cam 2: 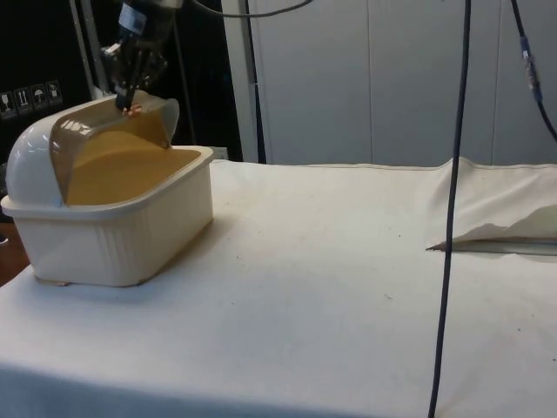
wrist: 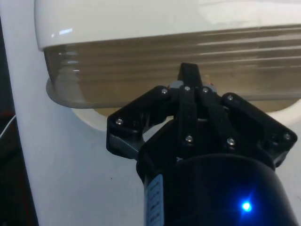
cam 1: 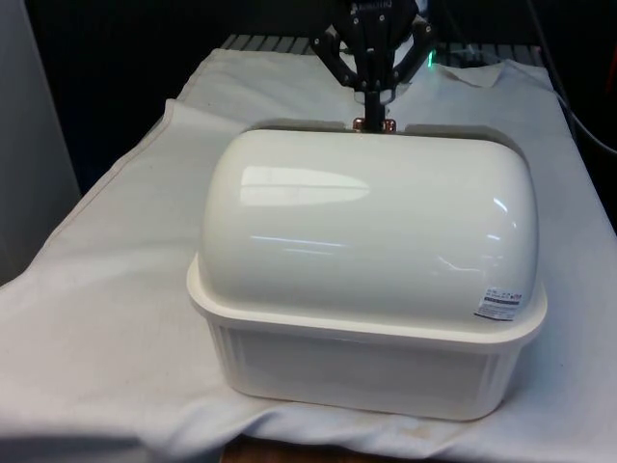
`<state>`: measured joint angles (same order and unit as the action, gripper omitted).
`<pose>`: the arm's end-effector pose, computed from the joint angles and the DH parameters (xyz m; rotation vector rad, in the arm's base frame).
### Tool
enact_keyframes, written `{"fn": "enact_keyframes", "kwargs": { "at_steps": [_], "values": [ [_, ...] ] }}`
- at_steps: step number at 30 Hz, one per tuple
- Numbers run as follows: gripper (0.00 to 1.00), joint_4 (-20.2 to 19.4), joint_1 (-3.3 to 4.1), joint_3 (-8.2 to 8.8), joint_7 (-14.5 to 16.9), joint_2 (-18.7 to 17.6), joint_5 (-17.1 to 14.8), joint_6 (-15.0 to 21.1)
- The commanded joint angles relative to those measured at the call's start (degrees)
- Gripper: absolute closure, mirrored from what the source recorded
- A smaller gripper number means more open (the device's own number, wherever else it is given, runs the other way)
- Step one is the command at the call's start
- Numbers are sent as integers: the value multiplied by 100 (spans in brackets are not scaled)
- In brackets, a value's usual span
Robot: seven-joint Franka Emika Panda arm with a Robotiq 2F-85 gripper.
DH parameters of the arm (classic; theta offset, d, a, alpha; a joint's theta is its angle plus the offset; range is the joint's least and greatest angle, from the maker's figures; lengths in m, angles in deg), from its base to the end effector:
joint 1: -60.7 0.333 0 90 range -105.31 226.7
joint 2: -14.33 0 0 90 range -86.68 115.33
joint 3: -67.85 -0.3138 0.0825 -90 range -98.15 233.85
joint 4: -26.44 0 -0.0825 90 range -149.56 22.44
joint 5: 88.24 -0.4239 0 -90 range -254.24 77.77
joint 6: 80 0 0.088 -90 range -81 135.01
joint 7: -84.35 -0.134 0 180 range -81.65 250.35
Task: Open the lid, then close it.
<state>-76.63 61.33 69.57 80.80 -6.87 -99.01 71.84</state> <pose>0.7269 -0.0149 0.3471 -2.9123 0.3222 -0.7141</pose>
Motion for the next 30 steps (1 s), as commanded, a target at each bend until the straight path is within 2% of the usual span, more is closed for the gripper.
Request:
{"fn": "enact_keyframes", "kwargs": {
  "at_steps": [1,2,3,4,10,11,12,19,20,21,28,29,30],
  "values": [
    [100,-92,-29,-69,52,29,-120,57],
    [100,-120,-29,-74,57,34,-138,57],
    [100,-74,0,-6,0,29,-34,0],
    [100,-189,-29,-80,57,52,-166,69],
    [100,-424,-23,-103,57,166,-258,57],
    [100,-361,0,-23,0,172,-132,6],
    [100,-470,-23,-103,52,195,-269,52],
    [100,-854,-23,-138,52,401,-384,11],
    [100,-773,0,-63,0,367,-252,-6],
    [100,-854,-23,-138,52,401,-384,11],
    [100,-1215,-29,-172,74,590,-527,-52],
    [100,-1157,0,-120,11,533,-413,-29],
    [100,-1261,-23,-172,69,630,-533,-63]
  ]
}}
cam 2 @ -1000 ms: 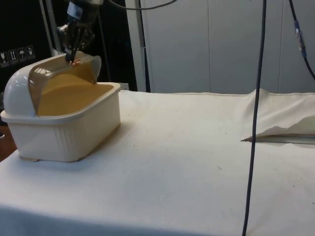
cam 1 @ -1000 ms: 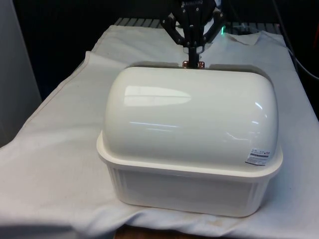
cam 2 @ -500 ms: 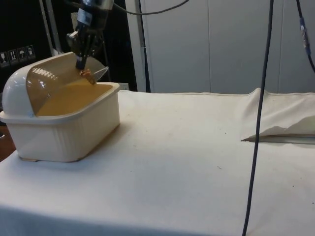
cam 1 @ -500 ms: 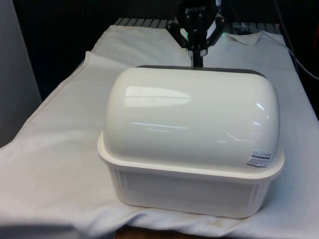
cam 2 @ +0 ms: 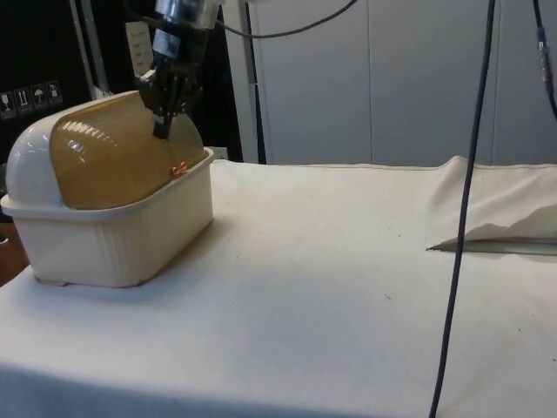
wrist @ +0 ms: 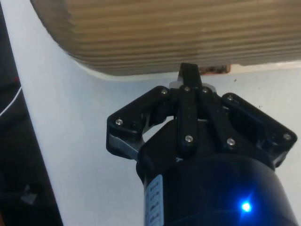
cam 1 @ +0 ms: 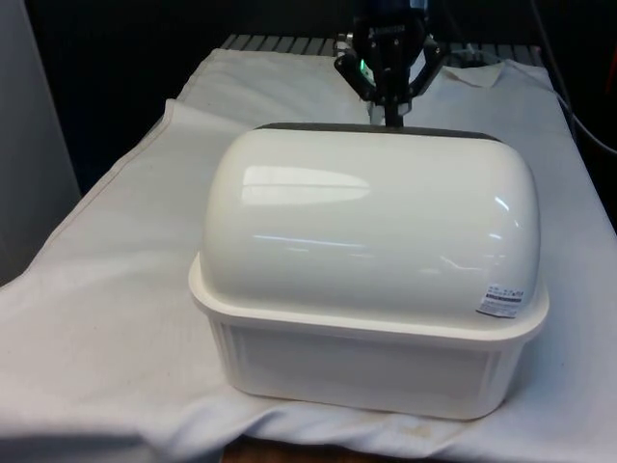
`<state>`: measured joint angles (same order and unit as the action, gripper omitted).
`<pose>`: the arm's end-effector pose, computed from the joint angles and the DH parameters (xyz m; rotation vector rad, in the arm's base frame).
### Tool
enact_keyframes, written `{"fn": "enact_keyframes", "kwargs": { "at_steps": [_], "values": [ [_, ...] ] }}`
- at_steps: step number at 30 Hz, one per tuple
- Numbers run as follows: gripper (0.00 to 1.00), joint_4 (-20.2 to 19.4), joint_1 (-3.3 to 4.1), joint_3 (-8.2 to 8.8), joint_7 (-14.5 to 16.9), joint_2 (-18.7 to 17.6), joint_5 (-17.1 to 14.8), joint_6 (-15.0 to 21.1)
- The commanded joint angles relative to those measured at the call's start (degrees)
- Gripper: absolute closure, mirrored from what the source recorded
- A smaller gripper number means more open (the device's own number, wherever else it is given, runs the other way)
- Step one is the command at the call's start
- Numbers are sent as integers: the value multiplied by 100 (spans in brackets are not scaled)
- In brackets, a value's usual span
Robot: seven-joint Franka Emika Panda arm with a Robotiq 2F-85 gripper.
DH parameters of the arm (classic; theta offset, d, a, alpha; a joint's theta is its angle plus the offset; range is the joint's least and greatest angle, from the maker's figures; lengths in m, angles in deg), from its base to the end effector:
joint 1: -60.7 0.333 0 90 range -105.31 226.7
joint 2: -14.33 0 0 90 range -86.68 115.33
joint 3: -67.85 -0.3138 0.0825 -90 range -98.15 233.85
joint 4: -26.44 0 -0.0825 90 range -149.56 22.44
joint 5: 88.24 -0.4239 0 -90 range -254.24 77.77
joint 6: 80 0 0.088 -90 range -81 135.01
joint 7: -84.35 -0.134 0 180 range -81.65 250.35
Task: Open the lid, then close it.
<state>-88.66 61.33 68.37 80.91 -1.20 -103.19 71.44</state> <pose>0.6685 -0.0020 0.3055 -2.8966 0.3846 -0.5263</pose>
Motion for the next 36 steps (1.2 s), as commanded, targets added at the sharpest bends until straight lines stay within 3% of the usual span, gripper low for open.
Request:
{"fn": "enact_keyframes", "kwargs": {
  "at_steps": [1,5,7,14,36],
  "values": [
    [100,-109,-17,-52,52,103,-115,-34],
    [100,-332,0,-52,17,332,-109,-155],
    [100,-298,6,-17,0,281,-34,-120],
    [100,-630,23,-23,-6,796,-29,-544],
    [100,-808,29,-34,229,1541,172,-1513]
  ]
}}
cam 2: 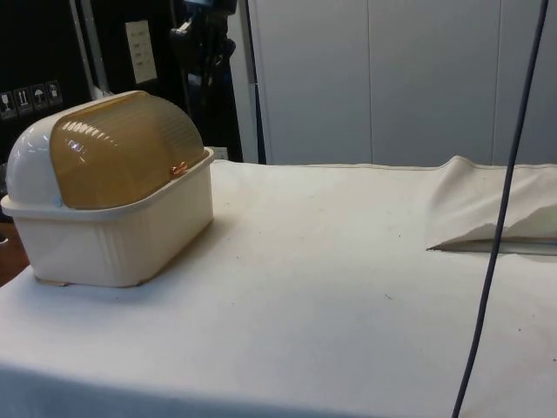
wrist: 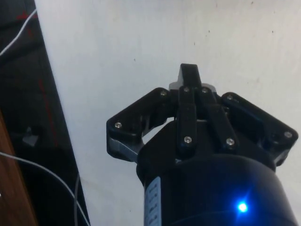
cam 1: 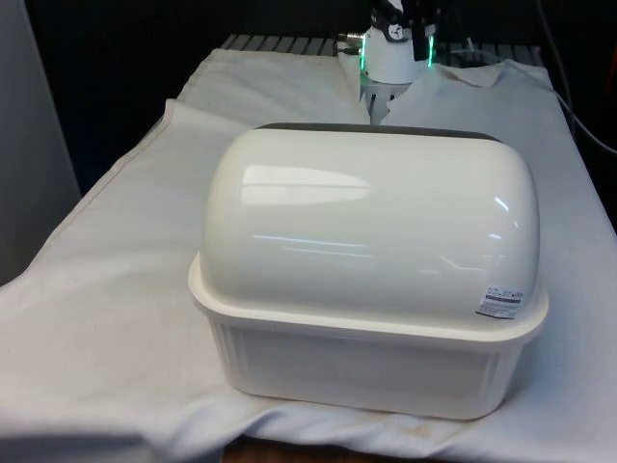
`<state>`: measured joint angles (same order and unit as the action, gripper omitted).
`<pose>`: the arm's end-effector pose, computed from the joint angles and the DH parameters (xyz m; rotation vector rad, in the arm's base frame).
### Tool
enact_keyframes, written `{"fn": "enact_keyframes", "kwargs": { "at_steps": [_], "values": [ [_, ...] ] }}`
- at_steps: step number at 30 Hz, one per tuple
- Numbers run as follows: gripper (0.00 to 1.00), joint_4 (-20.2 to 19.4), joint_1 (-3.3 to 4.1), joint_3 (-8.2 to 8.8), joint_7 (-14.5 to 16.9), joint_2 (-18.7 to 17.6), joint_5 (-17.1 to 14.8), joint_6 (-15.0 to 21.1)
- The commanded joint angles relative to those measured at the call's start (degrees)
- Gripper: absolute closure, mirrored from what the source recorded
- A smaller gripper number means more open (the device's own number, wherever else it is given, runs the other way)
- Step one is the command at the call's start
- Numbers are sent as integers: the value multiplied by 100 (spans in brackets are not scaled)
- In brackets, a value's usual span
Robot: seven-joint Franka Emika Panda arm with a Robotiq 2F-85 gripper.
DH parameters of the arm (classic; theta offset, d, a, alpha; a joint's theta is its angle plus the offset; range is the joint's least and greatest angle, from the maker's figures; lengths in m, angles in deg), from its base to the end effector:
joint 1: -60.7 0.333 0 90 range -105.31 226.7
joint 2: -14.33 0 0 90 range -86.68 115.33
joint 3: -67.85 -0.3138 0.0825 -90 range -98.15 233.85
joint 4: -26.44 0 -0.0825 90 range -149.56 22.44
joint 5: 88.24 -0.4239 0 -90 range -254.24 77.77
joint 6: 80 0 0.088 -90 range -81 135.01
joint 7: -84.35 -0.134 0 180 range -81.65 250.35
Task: Open the lid, then close it.
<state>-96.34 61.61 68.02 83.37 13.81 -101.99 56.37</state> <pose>0.6013 0.0146 0.3723 -2.9262 0.2336 -0.3311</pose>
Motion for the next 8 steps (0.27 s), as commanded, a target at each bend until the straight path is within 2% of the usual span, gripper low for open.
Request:
{"fn": "enact_keyframes", "kwargs": {
  "at_steps": [1,8],
  "values": [
    [100,-52,0,0,-11,63,69,-40],
    [100,-183,0,0,-6,286,178,-241]
  ]
}}
